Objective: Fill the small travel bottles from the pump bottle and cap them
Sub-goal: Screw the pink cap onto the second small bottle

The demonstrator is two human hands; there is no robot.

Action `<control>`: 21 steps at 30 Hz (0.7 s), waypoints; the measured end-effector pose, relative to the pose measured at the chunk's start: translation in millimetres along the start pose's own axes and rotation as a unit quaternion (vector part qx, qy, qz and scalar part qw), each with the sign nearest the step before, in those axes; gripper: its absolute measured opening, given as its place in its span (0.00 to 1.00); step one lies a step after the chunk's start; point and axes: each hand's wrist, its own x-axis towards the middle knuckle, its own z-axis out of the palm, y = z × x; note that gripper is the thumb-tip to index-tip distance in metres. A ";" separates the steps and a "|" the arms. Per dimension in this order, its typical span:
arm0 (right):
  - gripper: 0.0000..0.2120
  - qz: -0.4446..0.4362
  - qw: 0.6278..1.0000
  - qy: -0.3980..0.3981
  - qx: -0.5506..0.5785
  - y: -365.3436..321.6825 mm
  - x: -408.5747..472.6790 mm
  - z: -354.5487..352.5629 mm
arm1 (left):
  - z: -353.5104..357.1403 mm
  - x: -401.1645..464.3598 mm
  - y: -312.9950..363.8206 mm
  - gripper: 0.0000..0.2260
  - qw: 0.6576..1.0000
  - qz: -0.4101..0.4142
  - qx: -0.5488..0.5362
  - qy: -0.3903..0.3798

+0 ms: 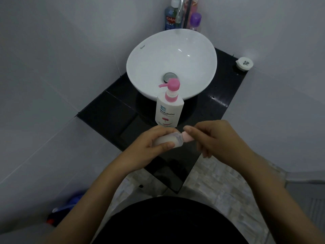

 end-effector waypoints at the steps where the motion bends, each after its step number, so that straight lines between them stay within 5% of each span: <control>1: 0.27 0.014 1.000 0.001 -0.004 -1.0 0.5 1.4 | 0.3 0.2 0.6 0.19 1.000 0.002 -0.002 0.005; 11: 0.07 -0.027 0.995 0.031 0.090 0.6 -2.7 -4.1 | 0.5 2.6 3.1 0.18 0.999 0.008 -0.008 0.037; 16: 0.26 0.031 0.996 0.071 0.052 -5.6 -0.6 7.7 | -1.6 1.9 3.8 0.16 0.999 0.014 -0.005 0.043; 21: 0.21 -0.022 0.999 0.028 0.009 -5.2 -2.7 -3.1 | -1.7 1.5 3.2 0.18 0.999 0.019 -0.006 0.050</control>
